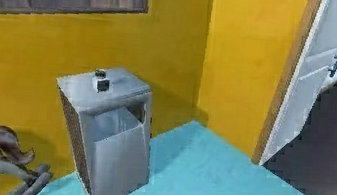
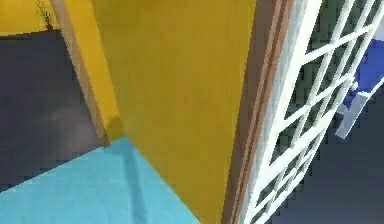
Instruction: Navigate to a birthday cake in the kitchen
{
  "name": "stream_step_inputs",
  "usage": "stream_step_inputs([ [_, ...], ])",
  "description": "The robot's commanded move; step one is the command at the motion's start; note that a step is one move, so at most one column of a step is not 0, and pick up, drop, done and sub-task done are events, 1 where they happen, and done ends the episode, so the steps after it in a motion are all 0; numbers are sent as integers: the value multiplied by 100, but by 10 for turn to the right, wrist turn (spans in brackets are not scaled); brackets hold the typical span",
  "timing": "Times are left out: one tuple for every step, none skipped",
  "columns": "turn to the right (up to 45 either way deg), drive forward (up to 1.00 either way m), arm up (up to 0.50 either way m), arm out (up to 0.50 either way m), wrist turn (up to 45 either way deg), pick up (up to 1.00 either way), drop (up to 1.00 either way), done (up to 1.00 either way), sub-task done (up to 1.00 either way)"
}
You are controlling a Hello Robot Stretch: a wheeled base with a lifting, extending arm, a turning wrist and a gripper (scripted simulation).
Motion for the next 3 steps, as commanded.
stream_step_inputs([
  [450, 0, 0, 0, 0, 0, 0, 0, 0],
  [0, 100, 0, 0, 0, 0, 0, 0, 0],
  [30, 0, 0, 0, 0, 0, 0, 0, 0],
])
